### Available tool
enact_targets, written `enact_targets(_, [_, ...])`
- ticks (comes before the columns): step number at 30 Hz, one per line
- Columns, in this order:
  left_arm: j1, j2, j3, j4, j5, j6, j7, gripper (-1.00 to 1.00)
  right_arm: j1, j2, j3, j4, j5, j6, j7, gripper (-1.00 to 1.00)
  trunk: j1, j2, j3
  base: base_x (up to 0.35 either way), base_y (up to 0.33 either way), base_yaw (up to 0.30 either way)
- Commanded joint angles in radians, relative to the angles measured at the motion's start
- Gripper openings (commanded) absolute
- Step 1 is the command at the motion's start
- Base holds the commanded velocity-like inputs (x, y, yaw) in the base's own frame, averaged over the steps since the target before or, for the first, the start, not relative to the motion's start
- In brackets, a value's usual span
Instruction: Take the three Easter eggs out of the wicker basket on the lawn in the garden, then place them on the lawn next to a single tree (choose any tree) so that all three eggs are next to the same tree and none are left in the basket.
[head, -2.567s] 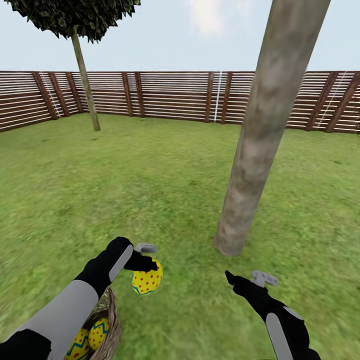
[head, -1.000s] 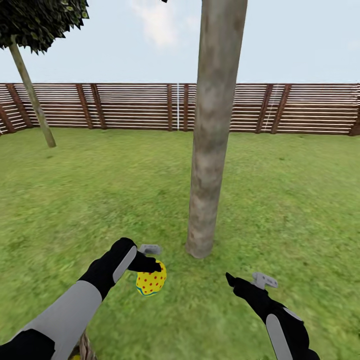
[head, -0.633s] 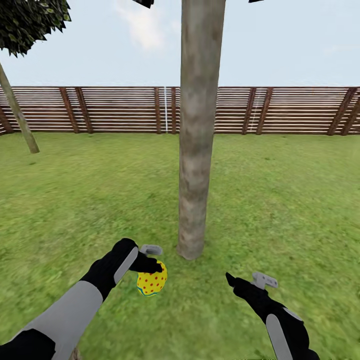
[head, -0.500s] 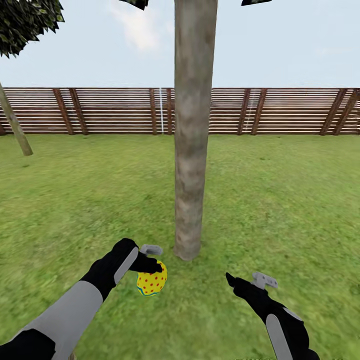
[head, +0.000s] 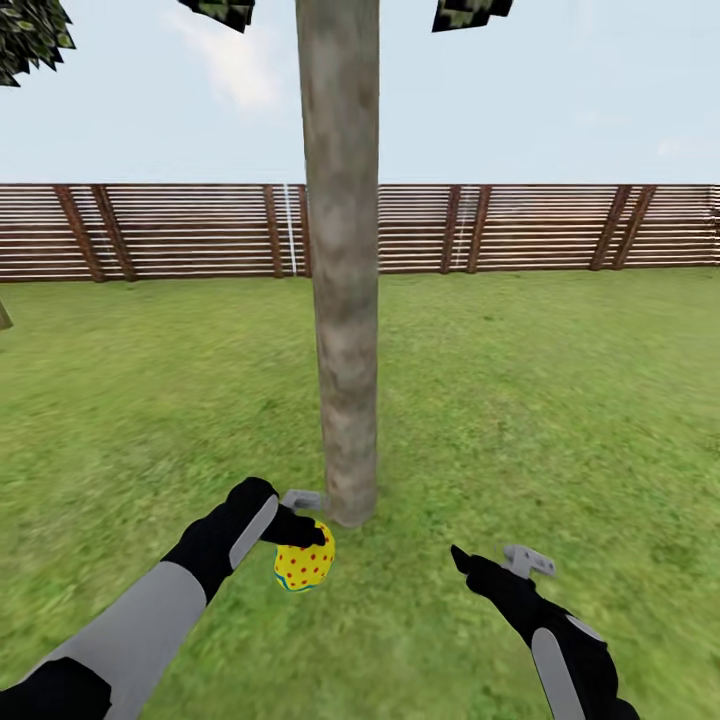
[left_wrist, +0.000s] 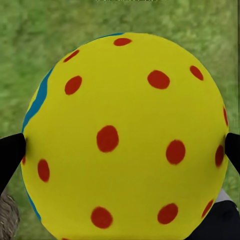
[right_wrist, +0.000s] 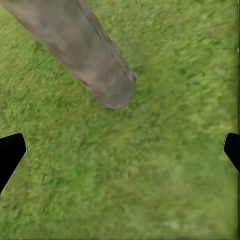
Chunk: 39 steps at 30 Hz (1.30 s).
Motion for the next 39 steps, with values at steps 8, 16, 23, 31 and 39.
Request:
enact_targets(8, [-0.001, -0.004, -0.031, -0.001, -0.002, -0.014, 0.0, -1.0, -0.001, 0.001, -0.001, 0.0, -0.01, 0.005, -0.005, 1.0, -0.031, 0.055, 0.033, 0.0, 0.0, -0.216])
enact_targets(16, [-0.001, -0.014, -0.035, -0.002, -0.002, -0.018, 0.004, -1.0, -0.001, 0.001, -0.001, 0.0, -0.01, 0.005, -0.005, 1.0, -0.038, 0.069, 0.049, 0.0, 0.0, -0.216])
enact_targets(23, [0.001, -0.014, -0.037, -0.003, -0.001, -0.021, 0.008, -1.0, -0.001, 0.001, -0.002, 0.0, -0.01, 0.005, -0.005, 1.0, -0.038, 0.069, 0.057, 0.081, 0.0, -0.216])
enact_targets(31, [0.001, -0.014, -0.051, -0.001, -0.004, -0.074, 0.011, -1.0, -0.001, 0.001, 0.004, 0.0, -0.009, 0.004, -0.006, 1.0, -0.038, 0.069, 0.064, 0.29, -0.067, -0.156])
enact_targets(39, [0.001, -0.015, -0.053, -0.001, -0.004, -0.078, 0.013, -1.0, -0.001, 0.001, -0.001, 0.01, -0.01, 0.002, -0.005, 1.0, -0.038, 0.069, 0.064, 0.274, -0.196, -0.008])
